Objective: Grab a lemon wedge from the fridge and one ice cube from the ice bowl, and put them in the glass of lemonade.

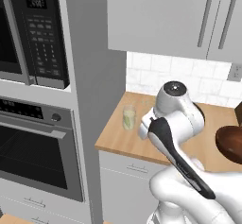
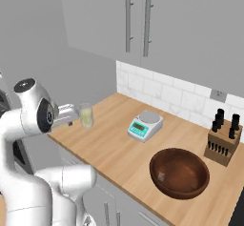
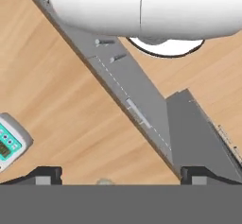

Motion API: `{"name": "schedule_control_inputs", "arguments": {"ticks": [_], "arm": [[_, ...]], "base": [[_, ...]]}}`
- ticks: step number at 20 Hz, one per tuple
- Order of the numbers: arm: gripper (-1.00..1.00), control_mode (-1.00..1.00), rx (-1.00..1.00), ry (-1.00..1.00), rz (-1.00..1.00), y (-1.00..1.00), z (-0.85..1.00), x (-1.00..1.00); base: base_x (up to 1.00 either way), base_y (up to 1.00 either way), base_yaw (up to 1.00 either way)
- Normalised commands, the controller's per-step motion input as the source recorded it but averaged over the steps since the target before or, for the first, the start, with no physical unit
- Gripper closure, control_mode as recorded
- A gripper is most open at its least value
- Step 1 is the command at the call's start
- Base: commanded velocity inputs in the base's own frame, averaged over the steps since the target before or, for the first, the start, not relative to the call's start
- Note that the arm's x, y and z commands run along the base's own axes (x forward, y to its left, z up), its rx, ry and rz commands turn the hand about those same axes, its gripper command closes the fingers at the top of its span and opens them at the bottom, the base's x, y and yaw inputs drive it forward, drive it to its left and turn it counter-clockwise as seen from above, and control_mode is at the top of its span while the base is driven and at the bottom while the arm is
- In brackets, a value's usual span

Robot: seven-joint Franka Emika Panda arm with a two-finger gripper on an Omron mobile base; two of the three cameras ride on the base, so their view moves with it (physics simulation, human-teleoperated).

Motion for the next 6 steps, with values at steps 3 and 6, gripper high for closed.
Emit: {"name": "schedule_control_inputs", "arguments": {"ticks": [3,6], "arm": [[-1.00,-1.00,0.00,0.00,-0.14,0.00,0.20,-0.80],[-1.00,-1.00,0.01,-0.08,-0.06,-0.15,0.06,-0.39]], "base": [[0.00,0.00,0.00],[0.00,0.00,0.00]]}}
